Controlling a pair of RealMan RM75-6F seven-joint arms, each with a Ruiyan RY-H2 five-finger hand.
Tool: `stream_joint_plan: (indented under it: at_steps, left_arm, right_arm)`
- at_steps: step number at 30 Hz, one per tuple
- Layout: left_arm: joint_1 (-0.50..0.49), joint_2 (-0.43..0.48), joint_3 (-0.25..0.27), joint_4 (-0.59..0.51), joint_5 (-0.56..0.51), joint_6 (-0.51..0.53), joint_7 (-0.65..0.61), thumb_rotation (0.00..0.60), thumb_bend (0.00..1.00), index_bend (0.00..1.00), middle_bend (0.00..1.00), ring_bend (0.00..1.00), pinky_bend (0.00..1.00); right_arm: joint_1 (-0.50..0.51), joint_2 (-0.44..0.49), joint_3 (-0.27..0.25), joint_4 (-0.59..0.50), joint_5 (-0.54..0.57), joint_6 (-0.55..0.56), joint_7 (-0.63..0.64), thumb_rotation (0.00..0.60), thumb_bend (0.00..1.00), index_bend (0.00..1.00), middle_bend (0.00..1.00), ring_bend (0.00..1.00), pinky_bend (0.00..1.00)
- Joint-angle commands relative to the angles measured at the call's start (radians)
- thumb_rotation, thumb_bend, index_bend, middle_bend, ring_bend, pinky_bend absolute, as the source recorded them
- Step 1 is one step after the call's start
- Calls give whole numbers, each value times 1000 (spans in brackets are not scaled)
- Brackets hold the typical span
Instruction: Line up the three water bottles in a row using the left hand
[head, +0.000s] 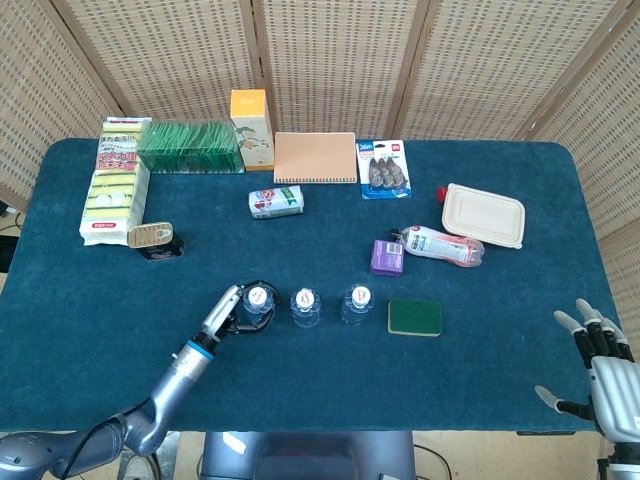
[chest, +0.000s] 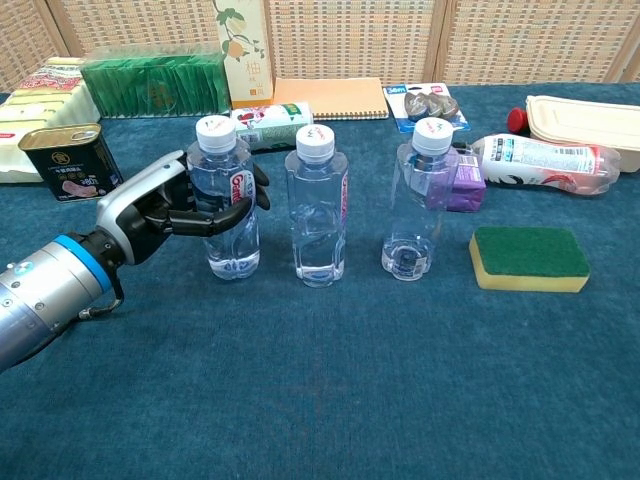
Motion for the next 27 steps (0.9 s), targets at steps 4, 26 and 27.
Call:
stream_joint_plan:
  at_steps: [4, 26, 27]
  left_arm:
    - [-13, -20, 5, 12, 3, -19, -9, 600, 502, 442, 533, 330, 443]
    - [-18, -21, 38, 56, 31, -16, 10, 600, 496, 114, 0, 0, 182]
    - [-18, -15, 42, 50, 34, -17, 13, 600, 492, 83, 0, 0, 174]
  right_arm:
    - [1, -2, -1, -2, -1, -2, -7, 600, 0, 147, 9, 0, 0]
    - [1, 3, -1, 0, 3, -4, -1, 600, 0, 147, 12, 0, 0]
    - [1, 3, -1, 0, 3, -3, -1, 600, 0, 148, 13, 0, 0]
